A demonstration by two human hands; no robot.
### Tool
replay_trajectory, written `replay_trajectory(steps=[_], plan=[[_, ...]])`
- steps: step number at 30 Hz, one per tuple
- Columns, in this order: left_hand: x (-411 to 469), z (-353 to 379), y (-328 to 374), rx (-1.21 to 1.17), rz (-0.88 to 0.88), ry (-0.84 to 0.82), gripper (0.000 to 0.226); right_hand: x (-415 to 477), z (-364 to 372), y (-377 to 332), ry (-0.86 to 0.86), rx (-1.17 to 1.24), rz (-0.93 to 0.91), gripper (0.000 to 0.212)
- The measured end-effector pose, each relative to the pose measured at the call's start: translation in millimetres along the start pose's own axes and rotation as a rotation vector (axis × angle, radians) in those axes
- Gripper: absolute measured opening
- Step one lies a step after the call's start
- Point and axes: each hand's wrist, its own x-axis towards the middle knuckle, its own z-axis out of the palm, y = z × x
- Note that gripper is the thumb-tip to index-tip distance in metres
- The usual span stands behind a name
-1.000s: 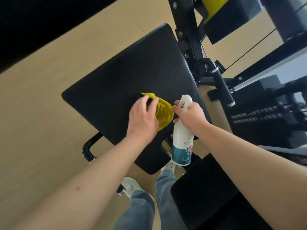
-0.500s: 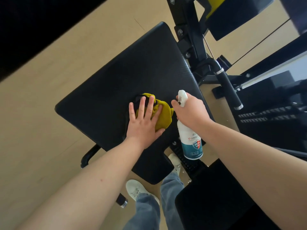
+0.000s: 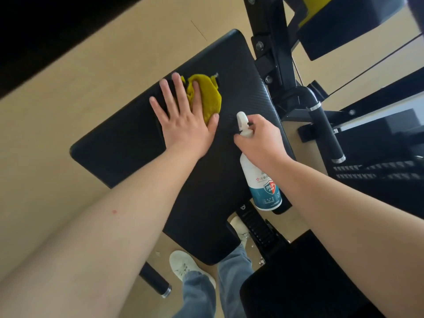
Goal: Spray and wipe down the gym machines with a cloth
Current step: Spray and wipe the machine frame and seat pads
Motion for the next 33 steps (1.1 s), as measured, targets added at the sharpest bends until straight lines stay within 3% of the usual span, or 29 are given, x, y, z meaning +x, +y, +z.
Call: replay_trajectory(steps=[2, 4, 10, 22, 29, 31, 33], plan=[[15.8, -1.8, -2.4, -0.023, -0.007, 0.033, 0.087, -1.7, -1.0, 4.6, 0.004, -0.032, -0.018, 0.011], [24.0, -2.2, -3.1, -0.027, -0.006, 0.065, 0.084, -3.6, -1.9, 7.7, -0.016, -0.062, 0.006, 0.026], [23.4, -1.0, -1.9, -0.024, 0.074, 0.108, 0.069, -4.3, -6.4, 14.3, -0.085, -0.118, 0.057, 0.029], [-17.5, 10.5, 66.4, 0.082, 0.629, -0.037, 0.065, -16.1, -26.2, 28.3, -0.003, -0.021, 0.127, 0.023], [-45.3, 15.9, 50.2, 0.084, 0.903, -0.142, 0.066, -37.2, -30.3, 48.3, -0.111, -0.082, 0.076, 0.016], [-49.2, 18.1, 35.8, 0.06, 0.864, -0.136, 0.066, -38.9, -27.0, 44.2, -0.114, -0.061, 0.064, 0.014], [-42.4, 13.8, 18.6, 0.049, 0.686, -0.078, 0.065, -39.6, -21.2, 36.6, -0.104, -0.037, 0.049, 0.012]])
